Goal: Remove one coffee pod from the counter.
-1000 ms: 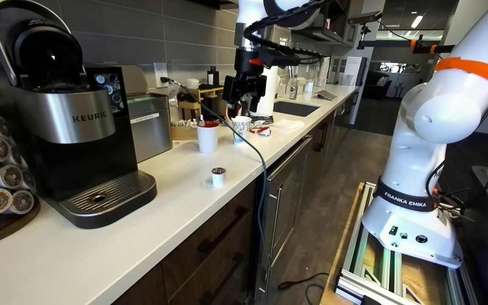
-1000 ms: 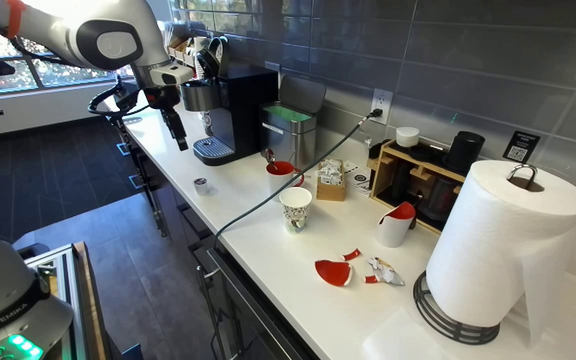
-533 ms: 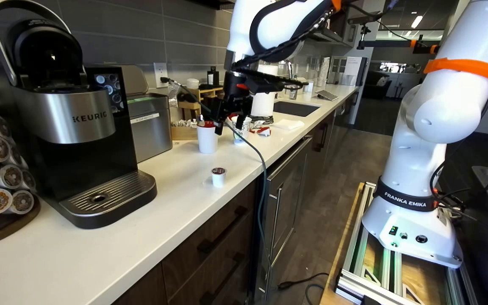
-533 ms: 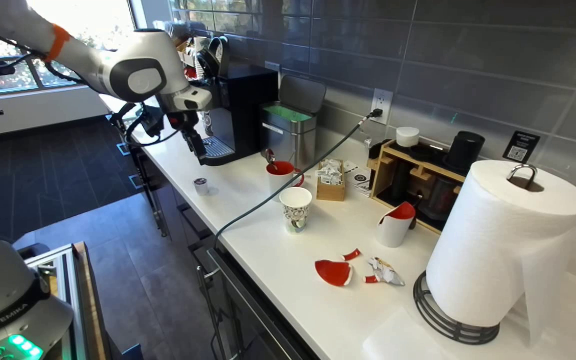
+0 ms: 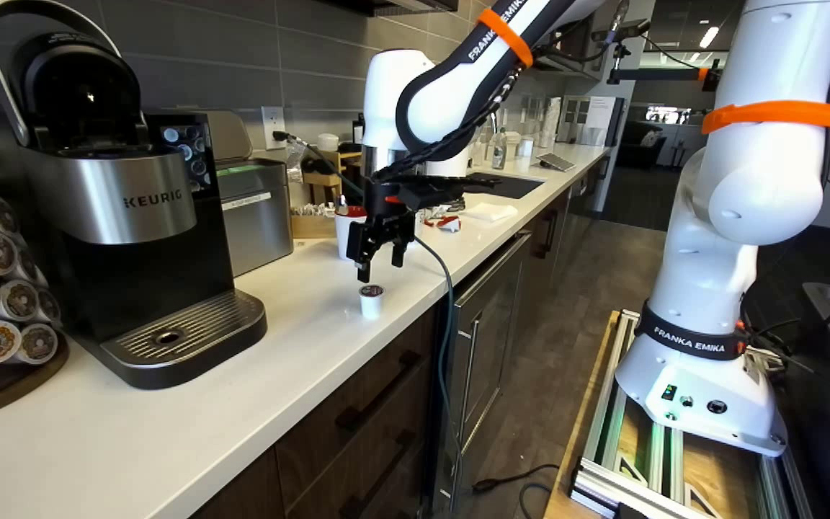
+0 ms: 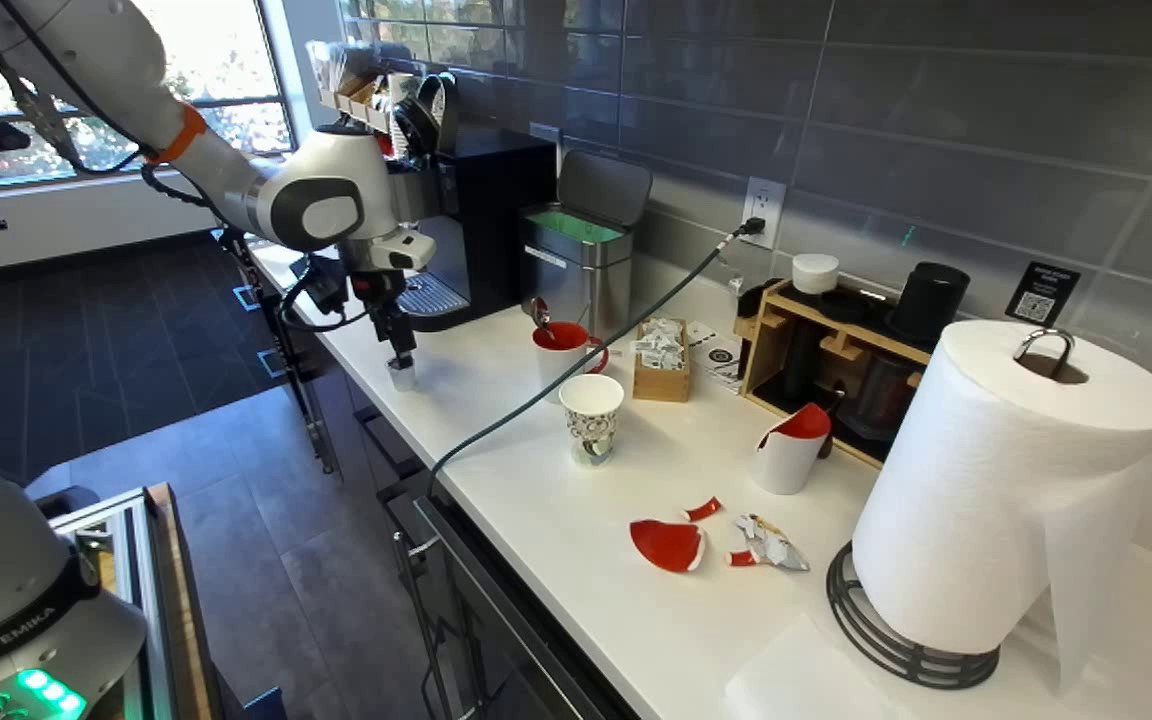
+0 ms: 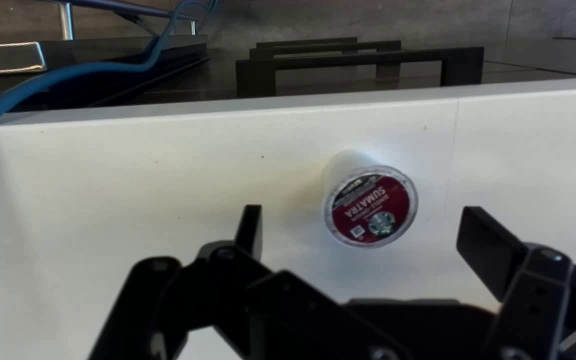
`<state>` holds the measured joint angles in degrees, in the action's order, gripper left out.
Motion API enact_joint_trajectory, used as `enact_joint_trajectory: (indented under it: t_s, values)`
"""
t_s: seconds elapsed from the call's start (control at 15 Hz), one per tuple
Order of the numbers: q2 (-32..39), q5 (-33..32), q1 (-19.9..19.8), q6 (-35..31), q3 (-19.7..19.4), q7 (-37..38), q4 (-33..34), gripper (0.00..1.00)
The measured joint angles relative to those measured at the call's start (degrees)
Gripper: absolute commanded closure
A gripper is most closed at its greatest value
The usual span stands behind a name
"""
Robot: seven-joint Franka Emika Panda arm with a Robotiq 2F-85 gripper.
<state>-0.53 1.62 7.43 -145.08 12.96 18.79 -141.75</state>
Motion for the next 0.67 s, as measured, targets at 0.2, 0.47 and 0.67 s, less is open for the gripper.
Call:
enact_joint_trajectory:
  t_s: [0.2,0.47,0.67]
  values:
    - [2.8,-0.8,1.1,0.0,-0.1,0.4,2.0,0.00]
    - [6.1,-2.6,1.7,0.1,-1.1,1.9,3.6,0.00]
    - [7.8,-3.4,2.1,0.1,-2.1,2.5,4.5,0.32]
